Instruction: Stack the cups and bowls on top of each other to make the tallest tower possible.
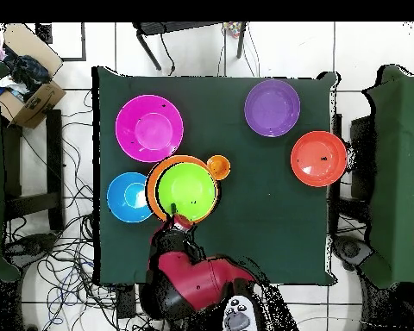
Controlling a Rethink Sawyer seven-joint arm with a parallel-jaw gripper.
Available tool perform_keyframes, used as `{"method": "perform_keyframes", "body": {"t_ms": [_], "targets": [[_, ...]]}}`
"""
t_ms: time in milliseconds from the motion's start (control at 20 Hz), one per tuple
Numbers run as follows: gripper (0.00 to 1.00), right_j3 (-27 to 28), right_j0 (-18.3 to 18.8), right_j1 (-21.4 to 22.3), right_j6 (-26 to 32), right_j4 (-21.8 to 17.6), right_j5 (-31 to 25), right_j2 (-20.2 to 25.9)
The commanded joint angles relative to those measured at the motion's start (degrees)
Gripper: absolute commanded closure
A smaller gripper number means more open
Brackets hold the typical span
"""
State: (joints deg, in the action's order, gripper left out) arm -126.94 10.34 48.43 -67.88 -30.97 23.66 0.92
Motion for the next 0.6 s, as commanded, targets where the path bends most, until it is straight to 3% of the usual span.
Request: {"method": "perform_keyframes", "body": {"t_ms": [50,600], "targets": [[1.00,2.5,0.4,-1.3,-9.5,-2.9,1.0,2.1],[1.00,1.8,0.8,-0.4,-10.0,-3.1,0.2,3.0]]}}
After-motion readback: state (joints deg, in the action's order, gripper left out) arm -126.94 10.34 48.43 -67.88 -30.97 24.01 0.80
